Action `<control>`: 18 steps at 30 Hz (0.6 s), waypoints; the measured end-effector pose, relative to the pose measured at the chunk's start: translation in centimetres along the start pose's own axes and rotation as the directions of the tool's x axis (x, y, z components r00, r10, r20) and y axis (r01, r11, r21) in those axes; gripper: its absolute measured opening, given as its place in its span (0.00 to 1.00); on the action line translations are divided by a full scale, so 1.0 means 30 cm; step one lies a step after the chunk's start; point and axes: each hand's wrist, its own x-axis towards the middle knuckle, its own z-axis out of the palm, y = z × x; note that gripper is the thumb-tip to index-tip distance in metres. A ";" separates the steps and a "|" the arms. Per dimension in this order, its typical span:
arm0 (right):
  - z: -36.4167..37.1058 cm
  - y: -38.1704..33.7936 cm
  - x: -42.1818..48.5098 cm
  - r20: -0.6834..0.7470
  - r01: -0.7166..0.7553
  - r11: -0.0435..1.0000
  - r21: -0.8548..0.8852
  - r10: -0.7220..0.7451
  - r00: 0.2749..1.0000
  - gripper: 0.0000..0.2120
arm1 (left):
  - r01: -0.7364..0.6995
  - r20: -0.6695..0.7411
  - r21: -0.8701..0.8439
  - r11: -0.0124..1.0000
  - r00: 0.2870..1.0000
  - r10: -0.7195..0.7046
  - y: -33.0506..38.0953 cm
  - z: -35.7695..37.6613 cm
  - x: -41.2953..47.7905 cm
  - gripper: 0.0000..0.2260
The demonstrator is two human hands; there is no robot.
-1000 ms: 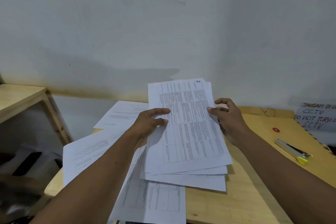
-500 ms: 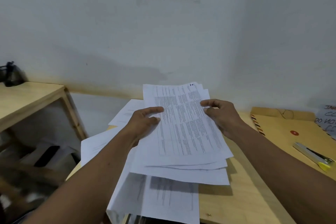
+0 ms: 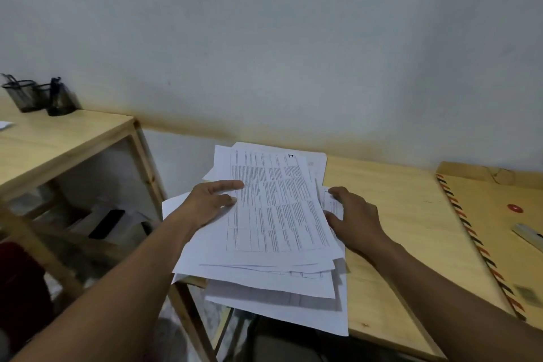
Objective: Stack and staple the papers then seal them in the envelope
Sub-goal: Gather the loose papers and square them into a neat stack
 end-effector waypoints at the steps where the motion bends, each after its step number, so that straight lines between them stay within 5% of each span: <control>1: 0.002 0.004 0.006 -0.008 0.000 1.000 0.011 0.000 1.000 0.27 | -0.001 0.005 0.004 1.000 1.000 0.001 -0.003 -0.002 0.001 0.17; 6: -0.009 0.007 0.001 -0.111 -0.007 0.997 0.071 0.015 0.994 0.19 | -0.008 0.009 -0.004 1.000 1.000 0.008 0.019 0.006 -0.005 0.16; 11: -0.023 0.025 -0.006 -0.135 -0.021 0.948 0.316 0.067 0.989 0.18 | -0.013 0.017 0.029 0.999 1.000 0.012 0.020 0.042 0.003 0.15; 16: -0.015 0.040 -0.009 -0.016 -0.020 0.999 -0.026 0.019 1.000 0.24 | 0.000 0.049 0.031 1.000 0.999 -0.001 0.007 0.061 0.005 0.15; 18: -0.015 0.045 -0.005 -0.031 -0.048 0.998 -0.036 0.046 0.998 0.22 | -0.001 0.048 0.043 0.999 0.999 -0.001 0.007 0.054 0.004 0.15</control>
